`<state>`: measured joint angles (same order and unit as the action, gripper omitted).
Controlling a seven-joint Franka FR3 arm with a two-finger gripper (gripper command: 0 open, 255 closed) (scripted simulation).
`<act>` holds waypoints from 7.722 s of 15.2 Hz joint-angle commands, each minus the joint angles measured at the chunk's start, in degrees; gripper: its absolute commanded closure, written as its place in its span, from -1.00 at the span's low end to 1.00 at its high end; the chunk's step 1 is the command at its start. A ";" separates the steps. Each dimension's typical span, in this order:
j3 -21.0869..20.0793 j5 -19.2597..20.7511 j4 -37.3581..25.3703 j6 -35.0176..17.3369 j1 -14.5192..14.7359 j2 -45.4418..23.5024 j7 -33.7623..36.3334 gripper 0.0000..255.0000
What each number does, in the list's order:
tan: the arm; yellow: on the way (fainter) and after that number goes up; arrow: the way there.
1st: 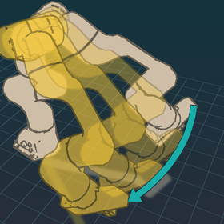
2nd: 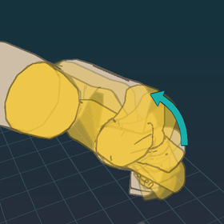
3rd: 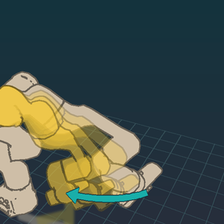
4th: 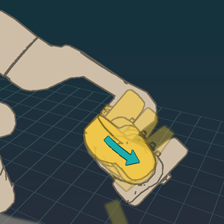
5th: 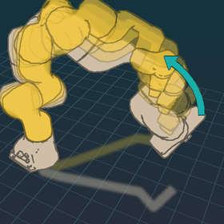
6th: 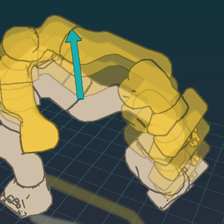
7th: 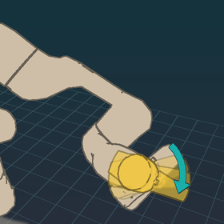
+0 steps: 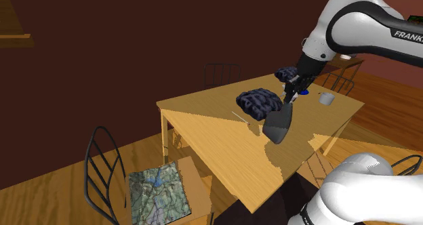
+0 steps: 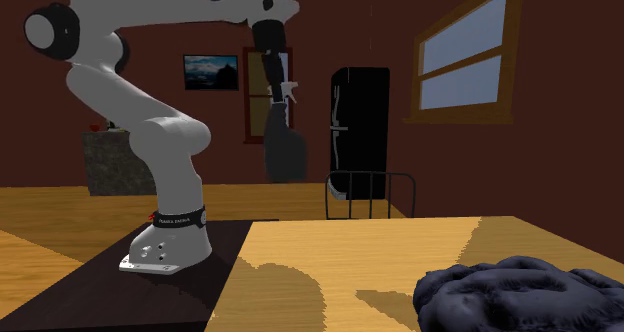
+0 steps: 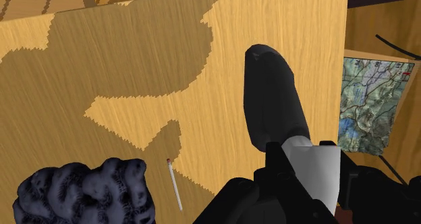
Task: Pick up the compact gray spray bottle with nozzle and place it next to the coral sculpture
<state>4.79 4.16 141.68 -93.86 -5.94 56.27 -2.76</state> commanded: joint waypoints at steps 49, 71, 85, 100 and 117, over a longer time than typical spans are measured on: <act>33.72 3.93 -40.85 1.99 1.49 -35.97 -33.28 1.00; 49.81 -28.66 -65.08 0.60 -13.30 -77.49 -62.94 1.00; 49.85 -28.19 -52.39 -10.69 -9.76 -76.22 -64.52 1.00; 48.27 -31.22 -43.26 -20.78 -9.46 -78.44 -67.60 1.00; 48.42 -31.03 -43.01 -20.81 -9.36 -78.16 -67.65 -1.00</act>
<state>52.84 -27.50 98.80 -115.25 -15.70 -22.58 -70.83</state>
